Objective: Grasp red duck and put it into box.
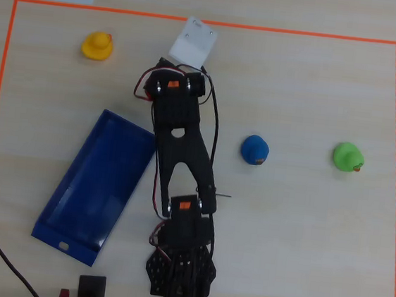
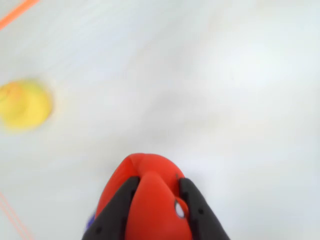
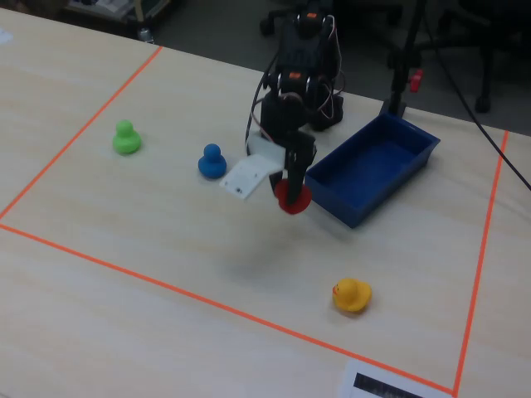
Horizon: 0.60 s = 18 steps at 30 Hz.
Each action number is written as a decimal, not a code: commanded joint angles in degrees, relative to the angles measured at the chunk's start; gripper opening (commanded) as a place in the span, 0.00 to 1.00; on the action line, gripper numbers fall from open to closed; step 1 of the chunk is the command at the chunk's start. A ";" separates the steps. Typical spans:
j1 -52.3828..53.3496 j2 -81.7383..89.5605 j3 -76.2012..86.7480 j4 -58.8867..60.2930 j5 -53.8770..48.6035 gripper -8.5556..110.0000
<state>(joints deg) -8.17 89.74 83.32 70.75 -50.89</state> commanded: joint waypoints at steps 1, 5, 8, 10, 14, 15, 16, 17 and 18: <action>-4.57 10.72 0.35 8.09 4.31 0.07; -12.48 17.05 6.68 14.15 10.11 0.07; -17.93 20.30 12.66 16.17 13.18 0.07; -21.27 20.92 16.44 17.31 15.38 0.07; -26.89 22.68 24.70 16.00 18.72 0.07; -28.21 23.12 26.28 15.64 19.16 0.07; -29.44 23.82 27.77 15.29 19.51 0.07; -30.50 24.61 29.27 14.85 19.69 0.07; -31.46 25.40 30.59 14.50 19.69 0.07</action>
<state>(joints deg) -37.44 111.71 112.41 86.57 -31.73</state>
